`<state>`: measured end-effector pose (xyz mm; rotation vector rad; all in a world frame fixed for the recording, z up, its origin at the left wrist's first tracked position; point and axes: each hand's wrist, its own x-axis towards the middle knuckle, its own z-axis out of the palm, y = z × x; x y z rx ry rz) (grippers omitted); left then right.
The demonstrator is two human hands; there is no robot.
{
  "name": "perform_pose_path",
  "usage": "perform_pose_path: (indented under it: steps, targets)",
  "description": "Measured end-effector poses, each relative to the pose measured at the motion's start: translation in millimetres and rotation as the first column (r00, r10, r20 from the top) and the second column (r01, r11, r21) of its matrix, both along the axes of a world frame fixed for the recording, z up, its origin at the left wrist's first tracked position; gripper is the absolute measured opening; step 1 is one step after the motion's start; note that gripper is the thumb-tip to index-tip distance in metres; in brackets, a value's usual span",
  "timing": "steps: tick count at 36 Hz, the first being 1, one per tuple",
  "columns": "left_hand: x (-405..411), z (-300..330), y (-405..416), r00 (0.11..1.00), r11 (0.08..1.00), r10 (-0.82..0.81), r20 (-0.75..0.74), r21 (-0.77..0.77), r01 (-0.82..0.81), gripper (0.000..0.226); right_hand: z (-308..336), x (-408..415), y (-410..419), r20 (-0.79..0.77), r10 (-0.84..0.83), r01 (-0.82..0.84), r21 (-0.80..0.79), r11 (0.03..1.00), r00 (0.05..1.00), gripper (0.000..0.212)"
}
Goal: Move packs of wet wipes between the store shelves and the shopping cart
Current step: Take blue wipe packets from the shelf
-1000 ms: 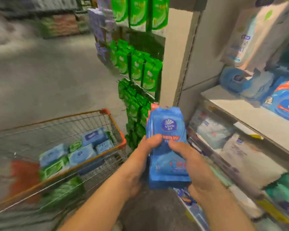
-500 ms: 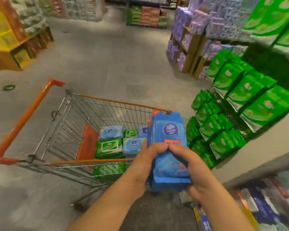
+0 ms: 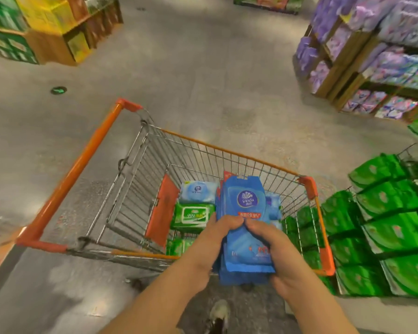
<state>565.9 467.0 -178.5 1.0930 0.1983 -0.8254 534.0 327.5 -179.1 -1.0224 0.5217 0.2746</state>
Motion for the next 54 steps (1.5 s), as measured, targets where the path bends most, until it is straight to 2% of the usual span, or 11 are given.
perform_pose_path:
  steps: [5,9,11,12,19,27,36,42,47,51,54]
  targets:
    - [33.9,-21.7,-4.4,0.994,0.997,0.061,-0.086,0.06,-0.056,0.036,-36.0,42.7,-0.6,-0.077,0.028,-0.028,-0.005,1.0,0.997,0.083]
    - [68.6,-34.8,1.2,0.971,0.996,0.088,-0.222,-0.003,-0.091,0.046,-55.6,79.9,-2.7,-0.094,0.067,-0.067,0.006,0.998,0.993,0.063]
    - [92.4,-45.3,-6.2,0.972,0.99,0.094,-0.217,0.125,-0.068,0.049,-65.8,99.1,-0.9,-0.097,0.079,-0.078,0.01,0.997,0.992,0.056]
    - [105.8,-50.5,-11.8,0.946,0.968,0.194,-0.26,0.206,-0.142,0.047,-74.7,108.8,0.1,-0.102,0.087,-0.088,0.0,0.996,0.991,0.052]
    - [170.1,-104.9,-12.6,0.905,0.937,0.298,-0.304,0.276,-0.216,0.041,-154.8,176.5,7.3,-0.139,0.158,-0.167,-0.051,0.985,0.978,0.043]
    - [239.8,-205.1,2.9,0.887,0.928,0.311,-0.342,0.309,-0.207,0.024,-264.1,238.5,29.0,-0.171,0.14,-0.163,-0.128,0.978,0.975,0.069]
    - [293.9,-277.0,24.5,0.926,0.939,0.231,-0.299,0.319,-0.131,0.033,-342.7,282.6,63.2,-0.186,0.06,-0.091,-0.162,0.983,0.981,0.083]
    - [310.0,-308.9,31.4,0.935,0.929,0.171,-0.309,0.366,-0.049,0.035,-405.2,296.1,76.2,-0.303,0.053,-0.175,-0.392,0.903,0.952,0.136]
    - [308.1,-322.0,44.5,0.939,0.916,0.192,-0.284,0.396,-0.067,0.035,-376.7,293.0,76.1,-0.322,0.17,-0.341,-0.609,0.716,0.931,0.13]
    - [306.2,-323.6,47.6,0.938,0.892,0.216,-0.272,0.447,-0.076,0.045,-385.6,288.5,76.1,-0.33,0.154,-0.328,-0.577,0.748,0.931,0.141]
    - [306.6,-316.7,45.4,0.938,0.856,0.252,-0.24,0.507,-0.1,0.033,-389.1,289.5,72.9,-0.347,0.161,-0.334,-0.525,0.783,0.924,0.142]
